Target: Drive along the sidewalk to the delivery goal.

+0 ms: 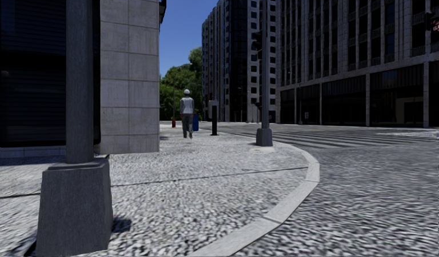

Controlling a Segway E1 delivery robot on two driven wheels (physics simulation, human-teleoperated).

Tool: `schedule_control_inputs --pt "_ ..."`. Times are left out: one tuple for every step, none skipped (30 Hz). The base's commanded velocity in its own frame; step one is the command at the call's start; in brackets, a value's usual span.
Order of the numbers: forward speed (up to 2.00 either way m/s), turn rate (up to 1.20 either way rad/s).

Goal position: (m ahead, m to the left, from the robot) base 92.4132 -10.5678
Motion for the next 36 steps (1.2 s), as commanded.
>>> schedule_control_inputs --pt "1.26 -0.34" --pt "1.26 -0.34" --pt "1.26 -0.33" --pt "1.26 0.0" --pt "1.26 0.0" --pt "1.26 0.0" --pt "1.26 0.0" --pt "1.26 0.0" --pt "1.26 0.0" --pt "1.26 0.0" --pt "1.26 0.0" --pt "1.26 0.0" --pt "1.26 0.0" --pt "1.26 0.0" --pt "1.26 0.06" --pt "1.26 0.1" --pt "1.26 0.12" --pt "1.26 0.12" --pt "1.26 0.17" --pt "1.26 0.2" --pt "1.26 0.22" --pt "1.26 0.22" --pt "1.26 0.22" --pt "1.26 0.22" --pt "1.26 0.23" --pt "1.26 0.23" --pt "1.26 0.23" --pt "1.26 0.23" --pt "1.26 0.23" --pt "1.26 0.23" --pt "1.26 0.23" --pt "1.26 0.23" --pt "1.26 0.23" --pt "1.26 0.23" --pt "1.26 0.23" --pt "1.26 0.23"
